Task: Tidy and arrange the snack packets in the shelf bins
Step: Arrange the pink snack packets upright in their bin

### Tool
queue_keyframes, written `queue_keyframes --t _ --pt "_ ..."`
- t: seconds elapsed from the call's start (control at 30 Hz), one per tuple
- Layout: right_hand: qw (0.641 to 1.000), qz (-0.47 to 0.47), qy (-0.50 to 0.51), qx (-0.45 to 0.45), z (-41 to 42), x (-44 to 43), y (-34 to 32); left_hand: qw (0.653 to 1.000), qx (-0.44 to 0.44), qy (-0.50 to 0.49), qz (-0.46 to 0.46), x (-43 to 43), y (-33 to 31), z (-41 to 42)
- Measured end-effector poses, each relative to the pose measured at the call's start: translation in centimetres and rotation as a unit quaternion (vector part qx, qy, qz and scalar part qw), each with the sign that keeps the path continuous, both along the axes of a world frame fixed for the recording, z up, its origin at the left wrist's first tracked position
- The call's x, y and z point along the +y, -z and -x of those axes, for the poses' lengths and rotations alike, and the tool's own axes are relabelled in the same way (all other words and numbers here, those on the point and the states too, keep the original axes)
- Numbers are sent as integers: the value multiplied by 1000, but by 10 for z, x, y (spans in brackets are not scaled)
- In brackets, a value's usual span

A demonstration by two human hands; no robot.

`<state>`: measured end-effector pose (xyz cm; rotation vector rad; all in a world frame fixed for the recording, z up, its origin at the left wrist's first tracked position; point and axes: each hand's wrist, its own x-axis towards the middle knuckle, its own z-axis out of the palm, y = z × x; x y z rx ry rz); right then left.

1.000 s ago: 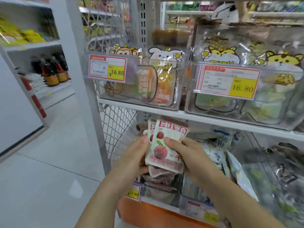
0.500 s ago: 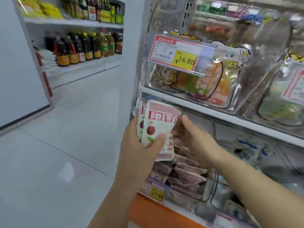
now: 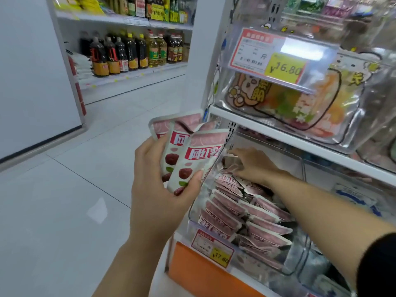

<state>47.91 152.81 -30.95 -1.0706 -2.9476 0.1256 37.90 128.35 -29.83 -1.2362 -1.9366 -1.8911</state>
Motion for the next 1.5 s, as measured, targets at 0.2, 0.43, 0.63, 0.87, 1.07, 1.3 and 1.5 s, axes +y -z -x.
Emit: queue_keyframes --t 0.2,0.43,0.63,0.87,1.07,1.3,1.5 --pt "992 -100 -60 -38 6 11 6 1000 10 4 -12 3 -1 4" --pt "996 31 -56 54 -57 -14 -48 1000 -6 0 -19 2 -2 -1" --pt "982 15 44 -184 -94 -22 -54 999 -17 17 -23 3 -5 -16" --pt "981 109 29 -156 -61 -40 -76 998 -40 28 -34 5 -6 -17" --pt "994 81 -32 -71 -12 -23 -42 997 -45 36 -44 10 -8 -15" --pt "973 87 -29 -211 3 1 -9 998 -19 47 -42 12 -7 -9" --pt "976 84 -10 -200 -14 7 -8 998 -7 52 -42 12 -4 -5"
